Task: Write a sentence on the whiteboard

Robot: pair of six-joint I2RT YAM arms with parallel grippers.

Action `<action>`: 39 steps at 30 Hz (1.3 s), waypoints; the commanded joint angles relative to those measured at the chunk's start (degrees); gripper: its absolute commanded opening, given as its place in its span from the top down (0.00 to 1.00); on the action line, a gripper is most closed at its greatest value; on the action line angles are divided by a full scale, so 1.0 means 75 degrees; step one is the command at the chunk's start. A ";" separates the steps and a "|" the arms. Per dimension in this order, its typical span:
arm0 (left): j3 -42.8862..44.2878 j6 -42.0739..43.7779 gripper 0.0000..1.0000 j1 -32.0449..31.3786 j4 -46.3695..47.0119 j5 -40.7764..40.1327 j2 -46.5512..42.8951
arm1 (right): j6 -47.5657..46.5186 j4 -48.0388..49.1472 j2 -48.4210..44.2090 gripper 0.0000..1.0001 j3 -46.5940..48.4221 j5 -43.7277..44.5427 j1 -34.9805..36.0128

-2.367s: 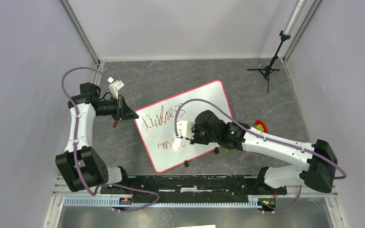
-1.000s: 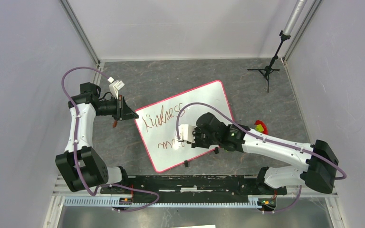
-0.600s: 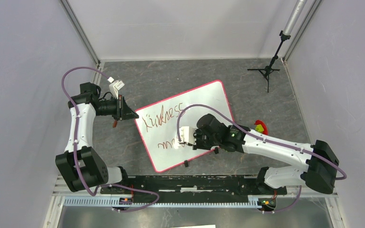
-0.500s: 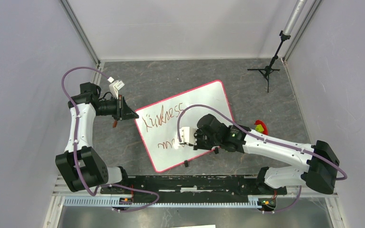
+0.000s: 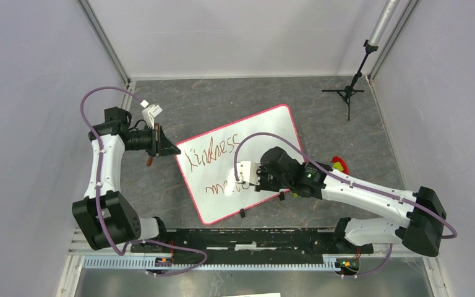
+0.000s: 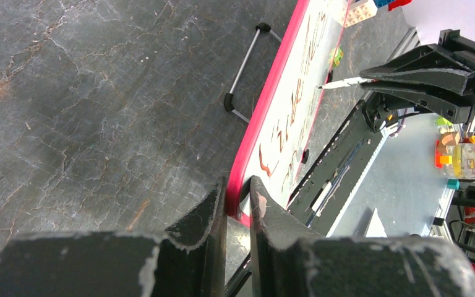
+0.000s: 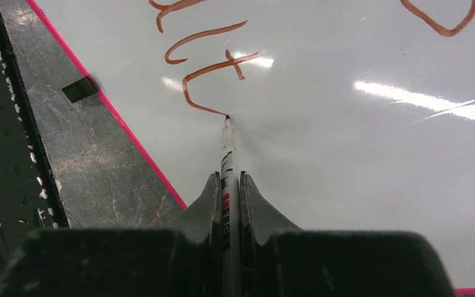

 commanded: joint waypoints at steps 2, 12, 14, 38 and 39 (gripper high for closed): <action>0.0000 -0.0172 0.85 -0.0254 -0.0116 -0.0271 -0.0021 | 0.0189 0.0358 -0.0277 1.00 0.0357 0.0245 -0.0181; -0.0011 -0.0155 0.85 -0.0260 -0.0114 -0.0282 -0.0048 | 0.0238 0.0663 -0.0039 1.00 0.0397 0.0119 -0.0220; -0.0011 -0.0163 0.85 -0.0256 -0.0115 -0.0293 -0.0052 | 0.0238 0.0717 0.0011 1.00 0.0390 0.0085 -0.0227; -0.0011 -0.0154 0.85 -0.0266 -0.0120 -0.0332 -0.0017 | 0.0073 0.0150 0.0014 1.00 0.0117 -0.0309 -0.0450; -0.0021 -0.0157 0.85 -0.0271 -0.0120 -0.0339 -0.0025 | 0.0063 0.0115 0.0048 1.00 0.0107 -0.0411 -0.0434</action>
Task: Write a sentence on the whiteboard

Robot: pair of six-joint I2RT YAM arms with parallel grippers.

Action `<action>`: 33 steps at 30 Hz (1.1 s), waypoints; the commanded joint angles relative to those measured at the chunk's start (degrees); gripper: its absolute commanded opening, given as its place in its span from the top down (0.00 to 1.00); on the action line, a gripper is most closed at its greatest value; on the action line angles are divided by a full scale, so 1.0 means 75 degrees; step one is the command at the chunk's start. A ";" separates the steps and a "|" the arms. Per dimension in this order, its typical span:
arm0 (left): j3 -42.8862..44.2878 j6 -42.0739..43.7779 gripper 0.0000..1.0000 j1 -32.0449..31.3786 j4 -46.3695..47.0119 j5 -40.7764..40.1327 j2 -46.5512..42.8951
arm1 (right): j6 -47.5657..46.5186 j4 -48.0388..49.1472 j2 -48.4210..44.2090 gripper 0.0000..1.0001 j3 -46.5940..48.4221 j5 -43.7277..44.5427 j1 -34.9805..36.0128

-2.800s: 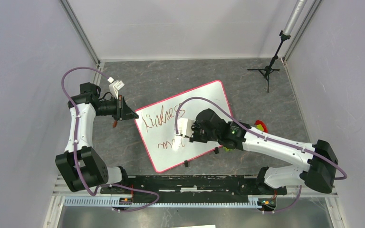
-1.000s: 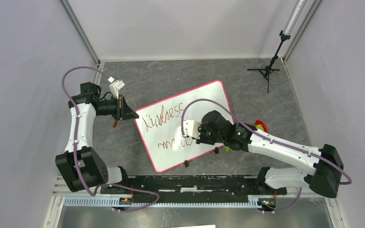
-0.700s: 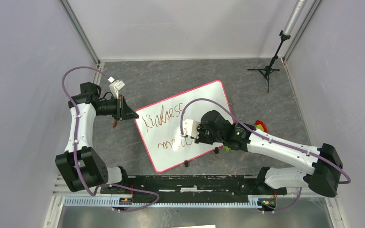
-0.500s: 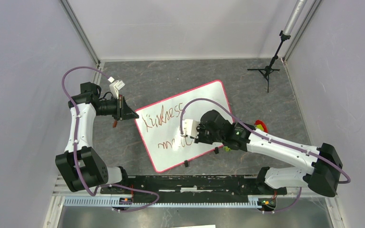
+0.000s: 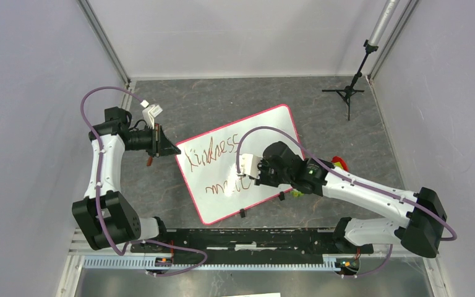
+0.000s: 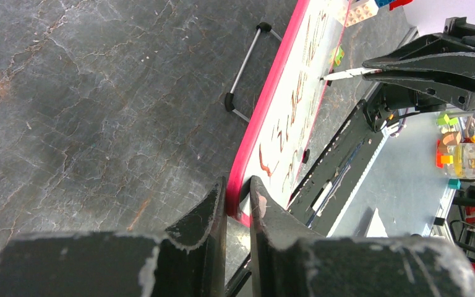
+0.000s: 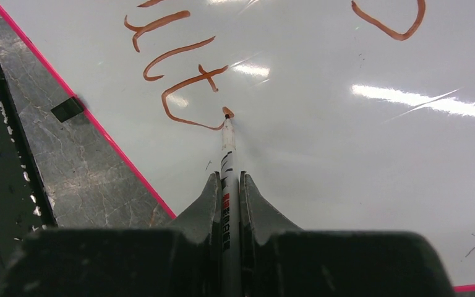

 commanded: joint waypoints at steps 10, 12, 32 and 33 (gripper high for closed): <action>-0.0043 -0.0152 0.85 -0.0251 -0.0119 -0.0306 -0.0026 | -0.0363 -0.0595 -0.0027 1.00 0.0075 -0.0206 0.0130; -0.0034 -0.0150 0.85 -0.0251 -0.0120 -0.0306 -0.0030 | -0.0388 -0.0643 -0.0077 1.00 0.0322 -0.0124 0.0130; -0.0043 -0.0144 0.85 -0.0258 -0.0124 -0.0366 -0.0048 | -0.0261 -0.0063 0.0331 1.00 0.0738 0.0532 0.0118; -0.0043 -0.0140 0.85 -0.0250 -0.0117 -0.0365 -0.0045 | -0.0260 -0.0087 0.0325 1.00 0.0664 0.0528 0.0118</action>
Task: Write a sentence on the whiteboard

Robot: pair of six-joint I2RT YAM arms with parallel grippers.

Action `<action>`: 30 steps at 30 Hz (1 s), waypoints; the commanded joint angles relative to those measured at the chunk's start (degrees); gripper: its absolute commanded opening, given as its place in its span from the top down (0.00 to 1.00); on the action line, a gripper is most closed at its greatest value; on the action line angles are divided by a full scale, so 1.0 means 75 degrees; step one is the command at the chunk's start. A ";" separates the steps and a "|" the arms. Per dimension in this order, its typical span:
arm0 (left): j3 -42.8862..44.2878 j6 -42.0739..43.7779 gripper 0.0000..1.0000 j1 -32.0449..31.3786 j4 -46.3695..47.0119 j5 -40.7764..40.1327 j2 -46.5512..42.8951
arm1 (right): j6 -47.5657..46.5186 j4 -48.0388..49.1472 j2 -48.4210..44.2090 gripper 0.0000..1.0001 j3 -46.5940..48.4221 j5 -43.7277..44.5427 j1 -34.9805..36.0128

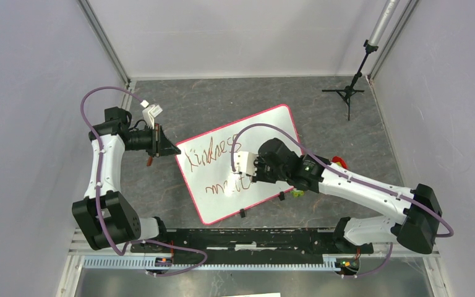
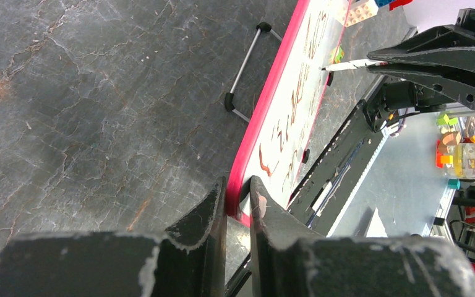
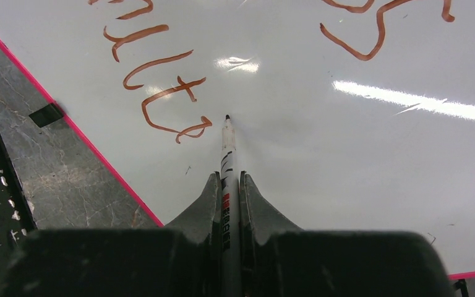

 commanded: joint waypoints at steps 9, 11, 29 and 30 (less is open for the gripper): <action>0.0004 -0.0175 0.85 -0.0284 -0.0114 -0.0352 -0.0026 | 0.0042 -0.0089 -0.0287 1.00 -0.0131 -0.0177 -0.0002; -0.0008 -0.0189 0.85 -0.0298 -0.0116 -0.0372 -0.0064 | 0.0051 -0.0061 -0.0445 1.00 -0.0157 -0.0382 0.0001; 0.0027 -0.0194 0.85 -0.0363 -0.0115 -0.0400 0.0026 | 0.0008 0.0248 -0.0215 1.00 -0.0491 0.0082 0.0001; 0.0027 -0.0188 0.85 -0.0366 -0.0116 -0.0397 0.0026 | -0.0001 0.0248 -0.0184 1.00 -0.0514 0.0146 0.0007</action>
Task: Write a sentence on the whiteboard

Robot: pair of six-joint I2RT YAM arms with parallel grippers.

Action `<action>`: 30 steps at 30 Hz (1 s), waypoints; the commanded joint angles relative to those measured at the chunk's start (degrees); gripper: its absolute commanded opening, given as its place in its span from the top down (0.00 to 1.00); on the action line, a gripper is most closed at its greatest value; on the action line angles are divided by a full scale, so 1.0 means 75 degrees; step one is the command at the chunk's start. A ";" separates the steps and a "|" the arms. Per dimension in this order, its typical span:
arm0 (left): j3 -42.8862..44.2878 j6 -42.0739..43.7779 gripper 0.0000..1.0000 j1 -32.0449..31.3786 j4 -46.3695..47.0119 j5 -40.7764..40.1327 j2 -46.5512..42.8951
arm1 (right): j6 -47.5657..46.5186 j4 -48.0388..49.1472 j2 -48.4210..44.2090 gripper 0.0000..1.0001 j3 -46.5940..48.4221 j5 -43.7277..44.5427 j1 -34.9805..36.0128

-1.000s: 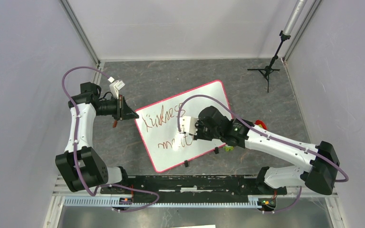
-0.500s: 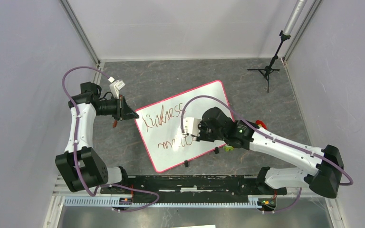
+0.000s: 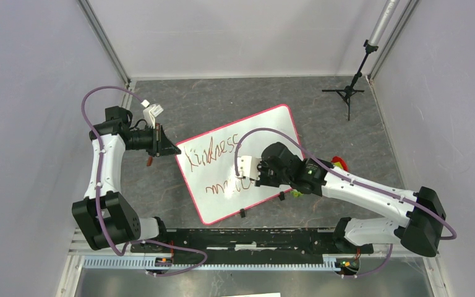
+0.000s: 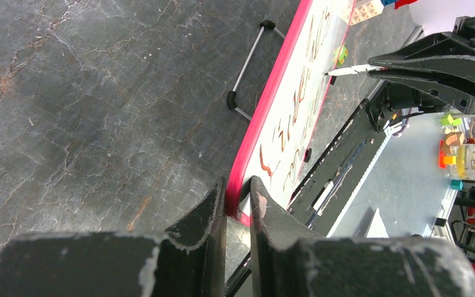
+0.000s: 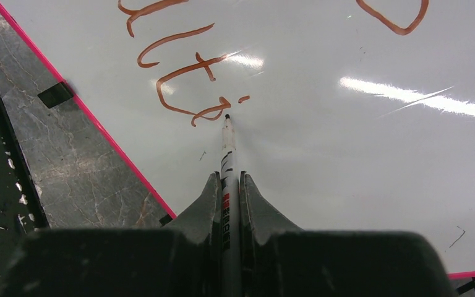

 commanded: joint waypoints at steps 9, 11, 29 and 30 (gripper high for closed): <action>-0.0014 -0.0042 0.85 -0.0293 -0.0143 -0.0239 0.0043 | -0.0068 0.0236 0.0040 1.00 0.0061 0.0825 -0.0108; -0.0008 -0.0047 0.85 -0.0293 -0.0143 -0.0244 0.0042 | -0.0065 0.0258 0.0020 1.00 0.0143 0.0868 -0.0166; -0.0014 -0.0035 0.85 -0.0305 -0.0145 -0.0275 0.0042 | -0.0085 0.0032 0.0028 1.00 -0.0109 0.0219 -0.0254; -0.0014 -0.0033 0.85 -0.0304 -0.0146 -0.0275 0.0027 | -0.0097 -0.0008 0.0027 1.00 -0.0141 0.0158 -0.0258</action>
